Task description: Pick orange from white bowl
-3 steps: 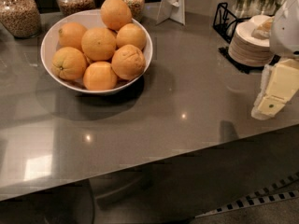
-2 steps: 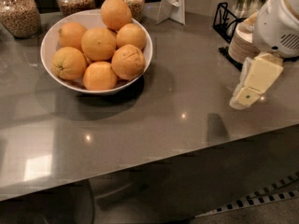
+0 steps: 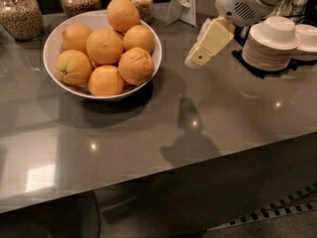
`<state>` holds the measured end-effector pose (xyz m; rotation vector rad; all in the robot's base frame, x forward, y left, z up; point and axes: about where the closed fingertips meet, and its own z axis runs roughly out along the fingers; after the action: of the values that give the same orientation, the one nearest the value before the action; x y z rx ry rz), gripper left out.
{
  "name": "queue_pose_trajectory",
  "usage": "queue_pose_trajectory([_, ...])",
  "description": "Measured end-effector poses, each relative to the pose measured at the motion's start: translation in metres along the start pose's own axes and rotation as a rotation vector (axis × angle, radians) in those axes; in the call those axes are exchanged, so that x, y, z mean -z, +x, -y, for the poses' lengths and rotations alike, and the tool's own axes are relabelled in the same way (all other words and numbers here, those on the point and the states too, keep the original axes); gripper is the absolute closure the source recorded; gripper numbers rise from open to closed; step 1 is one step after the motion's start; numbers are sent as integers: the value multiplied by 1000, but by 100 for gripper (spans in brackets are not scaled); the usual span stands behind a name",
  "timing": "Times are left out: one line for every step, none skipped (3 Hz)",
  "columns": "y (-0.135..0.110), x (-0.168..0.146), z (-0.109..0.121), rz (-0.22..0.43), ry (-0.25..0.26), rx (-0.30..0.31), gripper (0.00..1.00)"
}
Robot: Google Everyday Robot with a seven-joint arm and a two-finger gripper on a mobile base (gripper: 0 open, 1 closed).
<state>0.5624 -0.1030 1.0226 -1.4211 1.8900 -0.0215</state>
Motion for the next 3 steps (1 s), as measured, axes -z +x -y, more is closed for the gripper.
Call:
queue_pose_trajectory([0, 0, 0, 0, 0, 0, 0])
queue_pose_trajectory([-11, -11, -3, 55, 21, -34, 0])
queue_pose_trajectory([-35, -34, -13, 133, 16, -101, 0])
